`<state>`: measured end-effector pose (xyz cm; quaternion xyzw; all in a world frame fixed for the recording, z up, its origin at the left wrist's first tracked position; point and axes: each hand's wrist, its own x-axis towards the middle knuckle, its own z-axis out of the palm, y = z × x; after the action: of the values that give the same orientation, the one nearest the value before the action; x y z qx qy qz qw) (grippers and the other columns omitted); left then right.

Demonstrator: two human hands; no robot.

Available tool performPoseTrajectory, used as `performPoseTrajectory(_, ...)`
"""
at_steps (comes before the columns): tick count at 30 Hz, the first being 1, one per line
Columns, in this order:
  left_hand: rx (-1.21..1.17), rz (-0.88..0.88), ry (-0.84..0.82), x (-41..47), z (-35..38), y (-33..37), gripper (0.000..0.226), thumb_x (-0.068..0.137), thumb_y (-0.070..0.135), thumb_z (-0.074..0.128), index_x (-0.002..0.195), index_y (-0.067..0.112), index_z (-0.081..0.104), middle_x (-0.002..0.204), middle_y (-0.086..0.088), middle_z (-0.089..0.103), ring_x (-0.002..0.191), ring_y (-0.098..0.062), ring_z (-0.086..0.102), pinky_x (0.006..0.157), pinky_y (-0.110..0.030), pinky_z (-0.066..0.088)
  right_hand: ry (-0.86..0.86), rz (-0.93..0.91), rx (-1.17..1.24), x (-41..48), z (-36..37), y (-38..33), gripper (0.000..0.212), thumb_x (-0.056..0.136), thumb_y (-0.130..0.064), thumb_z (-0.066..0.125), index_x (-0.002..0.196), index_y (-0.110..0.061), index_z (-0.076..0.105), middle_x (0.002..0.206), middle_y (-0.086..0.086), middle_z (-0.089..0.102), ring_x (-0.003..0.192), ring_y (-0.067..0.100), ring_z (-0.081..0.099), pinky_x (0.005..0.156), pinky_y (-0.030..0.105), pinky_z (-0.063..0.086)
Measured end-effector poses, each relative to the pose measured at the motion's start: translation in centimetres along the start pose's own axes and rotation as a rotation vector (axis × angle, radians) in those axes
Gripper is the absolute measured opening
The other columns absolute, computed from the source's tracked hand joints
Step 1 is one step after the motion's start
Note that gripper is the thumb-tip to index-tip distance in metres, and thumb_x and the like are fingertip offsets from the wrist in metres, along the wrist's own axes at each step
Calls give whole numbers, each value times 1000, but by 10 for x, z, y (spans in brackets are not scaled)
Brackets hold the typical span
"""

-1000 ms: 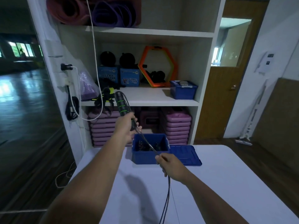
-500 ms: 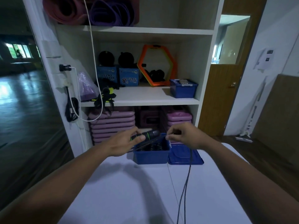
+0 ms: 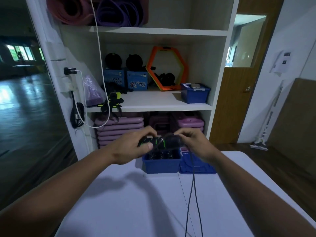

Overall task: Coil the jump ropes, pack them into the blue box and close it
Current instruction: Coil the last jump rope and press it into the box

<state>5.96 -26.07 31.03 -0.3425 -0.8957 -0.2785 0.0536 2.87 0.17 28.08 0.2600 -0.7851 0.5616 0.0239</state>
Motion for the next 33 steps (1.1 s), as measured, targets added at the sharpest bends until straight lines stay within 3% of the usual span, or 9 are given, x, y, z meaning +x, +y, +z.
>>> performPoseTrajectory(4, -472, -216, 94, 7, 8, 5, 8, 100, 25, 46, 103, 17, 45, 54, 7, 44, 48, -11, 36, 48, -27, 33, 112, 95, 293, -6, 36, 29, 24, 103, -17, 48, 95, -6, 68, 70, 6, 57, 53, 12, 40, 51, 27, 33)
performPoseTrajectory(7, -689, -398, 313, 19, 10, 6, 15, 104, 27, 45, 95, 15, 44, 56, 0, 49, 40, -12, 42, 42, -25, 33, 87, 166, 190, -14, 56, 43, 25, 105, -23, 42, 116, -14, 64, 74, 5, 56, 51, 11, 41, 48, 24, 34)
performPoseTrajectory(9, -648, -457, 490, 30, 1, -1, 23, 101, 35, 51, 100, 12, 46, 65, -3, 54, 43, -10, 50, 41, -25, 39, 15, 217, 55, -19, 62, 50, 26, 106, -23, 40, 121, -16, 60, 74, 3, 58, 50, 10, 42, 47, 24, 35)
performPoseTrajectory(11, -319, -476, 566, 37, -8, -18, 34, 95, 44, 59, 104, 13, 48, 77, 3, 57, 64, -13, 56, 58, -30, 44, -32, 222, -114, -19, 63, 50, 26, 105, -25, 40, 120, -18, 60, 71, -2, 59, 52, 6, 45, 49, 22, 37)
performPoseTrajectory(14, 141, -484, 530, 37, -13, -42, 45, 86, 50, 69, 107, 18, 46, 83, 5, 59, 76, -20, 56, 67, -34, 42, -35, 101, -382, -14, 52, 30, 22, 103, -28, 45, 112, -20, 63, 72, -6, 61, 59, 4, 51, 57, 24, 43)
performPoseTrajectory(17, 310, -387, 466, 34, -9, -52, 51, 81, 45, 76, 113, 18, 47, 87, 1, 60, 76, -22, 57, 64, -34, 42, -31, -76, -610, -6, 35, 0, 21, 101, -27, 48, 105, -16, 65, 81, 1, 66, 68, 18, 56, 64, 41, 47)
performPoseTrajectory(21, 459, -229, 316, 30, 1, -45, 54, 83, 33, 76, 130, 22, 50, 110, -8, 57, 92, -30, 61, 73, -36, 48, -53, -234, -824, 3, 17, -37, 22, 101, -24, 49, 112, -15, 66, 103, 3, 69, 84, 16, 58, 74, 38, 50)
performPoseTrajectory(28, 330, 9, -22, 22, 2, -1, 54, 93, 28, 67, 139, 35, 39, 128, 8, 42, 102, -16, 53, 83, -32, 46, -37, -339, -876, 28, -15, -66, 20, 98, -21, 57, 114, -16, 68, 108, -3, 69, 93, 9, 58, 81, 25, 48)
performPoseTrajectory(33, -143, -13, -95, 10, -13, 26, 50, 96, 9, 61, 134, 33, 41, 117, 13, 52, 102, -3, 63, 89, -25, 53, 26, -163, -382, 27, -35, -52, 18, 92, -18, 64, 104, -10, 74, 97, -3, 73, 90, 10, 66, 79, 16, 51)
